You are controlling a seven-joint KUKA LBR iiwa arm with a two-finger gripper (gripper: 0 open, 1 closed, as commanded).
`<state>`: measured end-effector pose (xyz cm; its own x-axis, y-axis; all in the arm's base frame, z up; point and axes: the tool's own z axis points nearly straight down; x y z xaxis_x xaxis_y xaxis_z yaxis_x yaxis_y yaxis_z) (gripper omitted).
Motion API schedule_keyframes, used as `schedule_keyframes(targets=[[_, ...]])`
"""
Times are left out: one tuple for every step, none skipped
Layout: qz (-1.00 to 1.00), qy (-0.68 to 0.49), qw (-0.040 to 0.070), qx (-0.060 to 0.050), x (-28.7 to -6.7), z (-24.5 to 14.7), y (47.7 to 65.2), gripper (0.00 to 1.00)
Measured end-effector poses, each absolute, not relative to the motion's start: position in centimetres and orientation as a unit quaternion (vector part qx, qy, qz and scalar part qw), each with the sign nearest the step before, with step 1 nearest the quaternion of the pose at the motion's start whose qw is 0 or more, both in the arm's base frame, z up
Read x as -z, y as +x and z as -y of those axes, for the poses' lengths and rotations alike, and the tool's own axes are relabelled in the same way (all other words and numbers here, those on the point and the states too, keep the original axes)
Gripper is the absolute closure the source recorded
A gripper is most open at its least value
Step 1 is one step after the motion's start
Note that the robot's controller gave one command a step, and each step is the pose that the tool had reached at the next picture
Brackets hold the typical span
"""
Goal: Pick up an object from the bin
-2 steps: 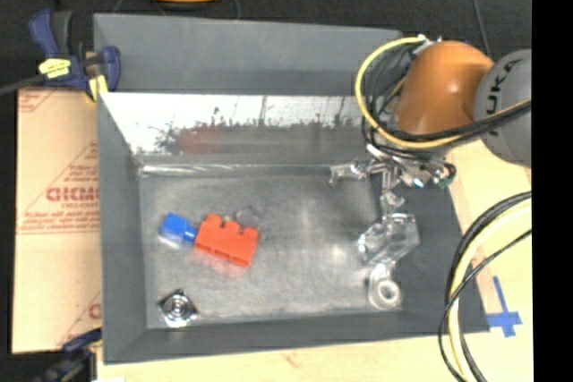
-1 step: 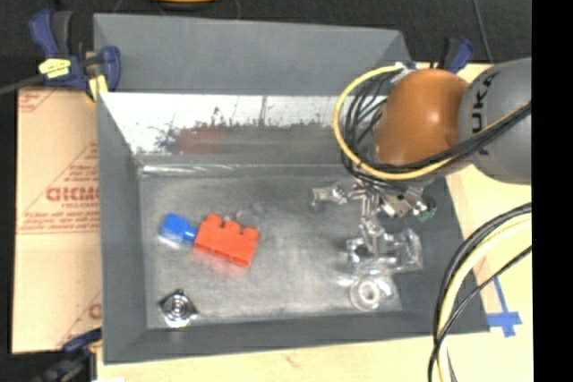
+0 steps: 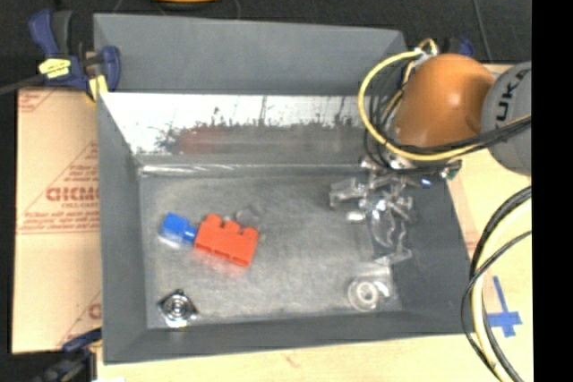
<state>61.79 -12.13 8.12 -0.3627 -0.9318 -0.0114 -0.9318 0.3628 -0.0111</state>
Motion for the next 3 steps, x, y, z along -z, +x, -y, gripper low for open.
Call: schedule_keyframes(targets=[[-0.819,-0.574,-0.001,0.003,-7.8,7.5,65.5,0.00],[-0.820,-0.572,0.000,0.007,-8.3,8.1,65.7,1.00],[-0.822,-0.570,0.004,0.003,-14.4,8.3,65.9,1.00]])
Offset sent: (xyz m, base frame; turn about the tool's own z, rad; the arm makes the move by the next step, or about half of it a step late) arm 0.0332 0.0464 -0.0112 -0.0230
